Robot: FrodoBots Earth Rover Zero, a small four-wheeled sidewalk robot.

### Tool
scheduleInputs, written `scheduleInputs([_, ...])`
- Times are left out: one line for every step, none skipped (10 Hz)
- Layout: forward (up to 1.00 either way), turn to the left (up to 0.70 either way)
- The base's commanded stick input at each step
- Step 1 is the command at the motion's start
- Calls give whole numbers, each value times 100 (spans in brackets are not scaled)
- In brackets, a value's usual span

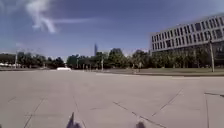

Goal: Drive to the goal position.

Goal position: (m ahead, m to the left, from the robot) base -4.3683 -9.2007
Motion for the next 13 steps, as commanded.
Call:
scheduleInputs([70,3])
scheduleInputs([70,-2])
scheduleInputs([70,-2])
scheduleInputs([70,-2])
scheduleInputs([70,-2])
scheduleInputs([70,-2])
scheduleInputs([70,-2])
scheduleInputs([70,-2])
scheduleInputs([70,-2])
scheduleInputs([70,-2])
scheduleInputs([70,-2])
scheduleInputs([70,-2])
scheduleInputs([70,-2])
